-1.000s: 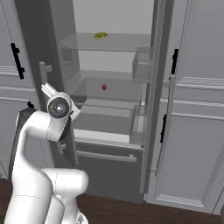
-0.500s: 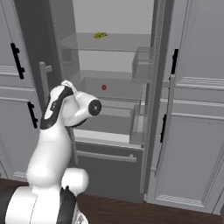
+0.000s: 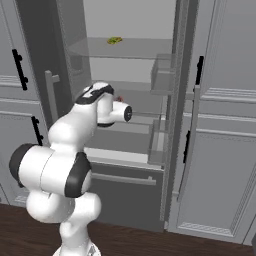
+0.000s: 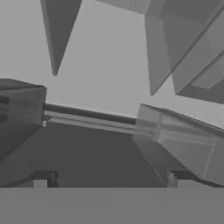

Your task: Take the strawberry from the fridge and place it on top of the pancake, located on the dining counter.

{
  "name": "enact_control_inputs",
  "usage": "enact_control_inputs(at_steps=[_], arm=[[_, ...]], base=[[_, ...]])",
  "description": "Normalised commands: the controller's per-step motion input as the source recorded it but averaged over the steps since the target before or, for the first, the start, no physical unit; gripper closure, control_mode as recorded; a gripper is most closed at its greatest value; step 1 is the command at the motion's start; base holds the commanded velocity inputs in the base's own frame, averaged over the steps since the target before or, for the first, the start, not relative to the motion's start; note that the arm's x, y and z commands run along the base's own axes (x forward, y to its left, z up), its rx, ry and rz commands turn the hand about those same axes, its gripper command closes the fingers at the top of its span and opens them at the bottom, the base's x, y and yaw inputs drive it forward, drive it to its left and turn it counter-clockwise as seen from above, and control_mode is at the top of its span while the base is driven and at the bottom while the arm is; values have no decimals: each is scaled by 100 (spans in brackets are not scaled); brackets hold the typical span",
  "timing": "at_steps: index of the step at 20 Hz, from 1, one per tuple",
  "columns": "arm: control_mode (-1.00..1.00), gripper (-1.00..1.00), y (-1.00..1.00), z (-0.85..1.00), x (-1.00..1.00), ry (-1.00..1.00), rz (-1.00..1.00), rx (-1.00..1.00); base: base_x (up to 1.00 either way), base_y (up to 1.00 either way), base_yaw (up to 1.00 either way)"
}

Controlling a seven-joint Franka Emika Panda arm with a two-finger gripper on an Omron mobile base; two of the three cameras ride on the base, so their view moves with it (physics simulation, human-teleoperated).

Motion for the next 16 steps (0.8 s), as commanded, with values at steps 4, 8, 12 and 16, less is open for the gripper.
enact_control_inputs(at_steps=[4, 8, 12, 16], arm=[[-100, -100, 34, 0, 29, 3, 14, 1], [-100, -100, 71, 0, 0, 0, 12, 0], [-100, -100, 85, 0, -3, 0, 12, 0], [-100, -100, 90, 0, -33, 0, 13, 0]], base=[[0, 0, 0], [0, 0, 0], [0, 0, 0], [0, 0, 0]])
